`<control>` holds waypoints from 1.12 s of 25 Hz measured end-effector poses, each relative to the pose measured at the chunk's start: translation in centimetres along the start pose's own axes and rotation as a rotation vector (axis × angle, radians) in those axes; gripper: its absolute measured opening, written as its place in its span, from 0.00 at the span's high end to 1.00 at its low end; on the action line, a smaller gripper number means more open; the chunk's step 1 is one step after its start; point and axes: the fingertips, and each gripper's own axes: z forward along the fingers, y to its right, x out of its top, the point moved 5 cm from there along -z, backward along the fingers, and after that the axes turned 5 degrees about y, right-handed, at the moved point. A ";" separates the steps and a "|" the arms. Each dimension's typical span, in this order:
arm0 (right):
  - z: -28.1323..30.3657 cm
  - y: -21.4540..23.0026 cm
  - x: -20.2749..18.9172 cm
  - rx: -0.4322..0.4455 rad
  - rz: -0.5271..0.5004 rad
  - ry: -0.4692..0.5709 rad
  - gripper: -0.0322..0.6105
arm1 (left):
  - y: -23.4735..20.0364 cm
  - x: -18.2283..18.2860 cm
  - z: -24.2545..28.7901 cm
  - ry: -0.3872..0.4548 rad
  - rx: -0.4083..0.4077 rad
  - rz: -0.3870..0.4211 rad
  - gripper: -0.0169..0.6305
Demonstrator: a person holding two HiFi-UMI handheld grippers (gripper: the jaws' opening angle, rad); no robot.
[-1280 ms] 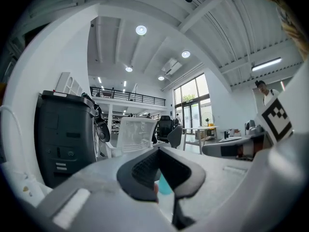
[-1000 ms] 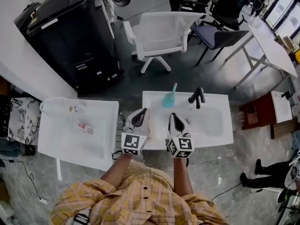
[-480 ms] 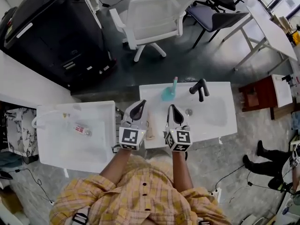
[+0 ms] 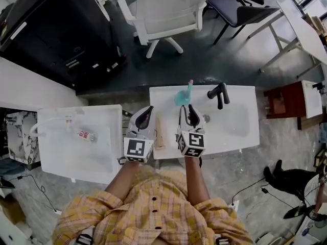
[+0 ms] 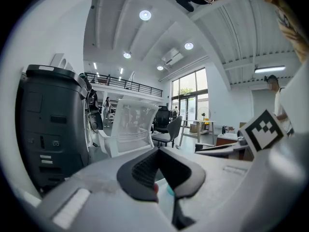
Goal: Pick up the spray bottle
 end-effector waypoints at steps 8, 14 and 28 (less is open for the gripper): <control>2.5 1.8 -1.2 -0.012 -0.002 -0.031 0.78 | 0.4 -1.1 0.9 -0.026 0.026 0.001 0.98; 4.0 2.4 -1.6 -0.007 -0.004 -0.048 0.76 | 0.5 -1.6 1.5 -0.044 0.032 0.000 0.98; 7.0 3.0 -3.0 -0.063 -0.027 -0.123 0.74 | -0.4 -2.0 1.7 -0.058 0.050 -0.031 0.98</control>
